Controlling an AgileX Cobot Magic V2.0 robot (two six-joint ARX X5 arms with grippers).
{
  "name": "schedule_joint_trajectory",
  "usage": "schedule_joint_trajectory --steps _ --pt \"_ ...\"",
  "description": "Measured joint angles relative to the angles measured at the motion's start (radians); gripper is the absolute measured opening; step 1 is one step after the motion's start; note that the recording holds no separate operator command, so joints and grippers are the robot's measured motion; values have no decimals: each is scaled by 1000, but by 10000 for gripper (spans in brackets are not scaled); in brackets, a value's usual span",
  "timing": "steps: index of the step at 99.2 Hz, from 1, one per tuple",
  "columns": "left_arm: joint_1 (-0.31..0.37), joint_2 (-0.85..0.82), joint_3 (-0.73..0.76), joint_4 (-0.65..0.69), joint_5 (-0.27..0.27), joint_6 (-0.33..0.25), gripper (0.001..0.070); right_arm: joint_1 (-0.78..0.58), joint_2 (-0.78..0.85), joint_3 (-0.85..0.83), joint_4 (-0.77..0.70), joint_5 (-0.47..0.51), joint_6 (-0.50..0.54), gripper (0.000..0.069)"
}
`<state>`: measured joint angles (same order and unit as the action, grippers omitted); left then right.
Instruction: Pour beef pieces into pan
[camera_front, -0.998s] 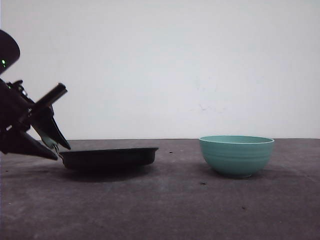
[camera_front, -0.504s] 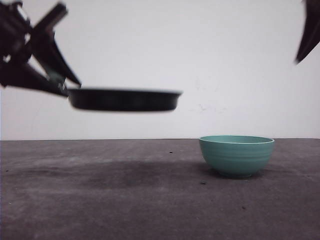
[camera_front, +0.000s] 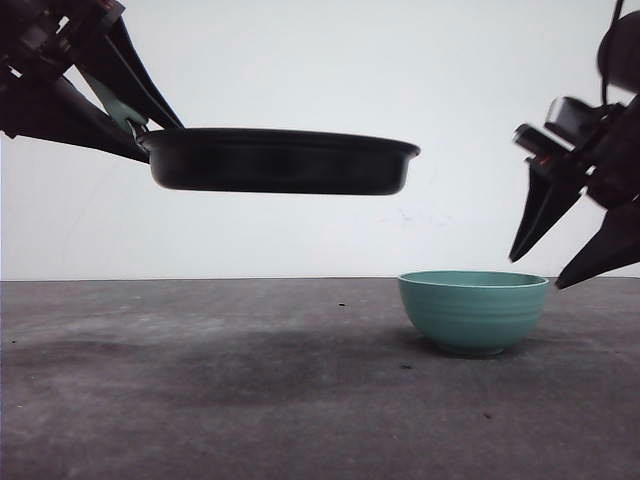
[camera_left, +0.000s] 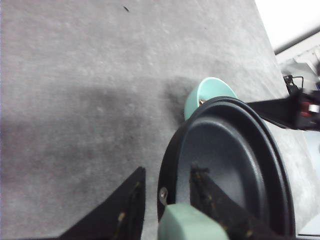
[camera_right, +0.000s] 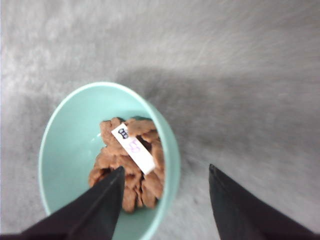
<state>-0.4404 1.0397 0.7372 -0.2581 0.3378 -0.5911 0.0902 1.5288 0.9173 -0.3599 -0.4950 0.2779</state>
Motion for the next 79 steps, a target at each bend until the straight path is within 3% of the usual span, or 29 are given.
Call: schedule_joint_trajectory --steps 10,39,79 --pt "-8 0 0 0 -1 0 133 14 25 0 39 2 20 297" --pt "-29 0 0 -31 -1 0 133 28 53 0 97 100 43 30" --pt "-39 0 0 -45 -2 4 133 39 40 0 135 32 41 12"
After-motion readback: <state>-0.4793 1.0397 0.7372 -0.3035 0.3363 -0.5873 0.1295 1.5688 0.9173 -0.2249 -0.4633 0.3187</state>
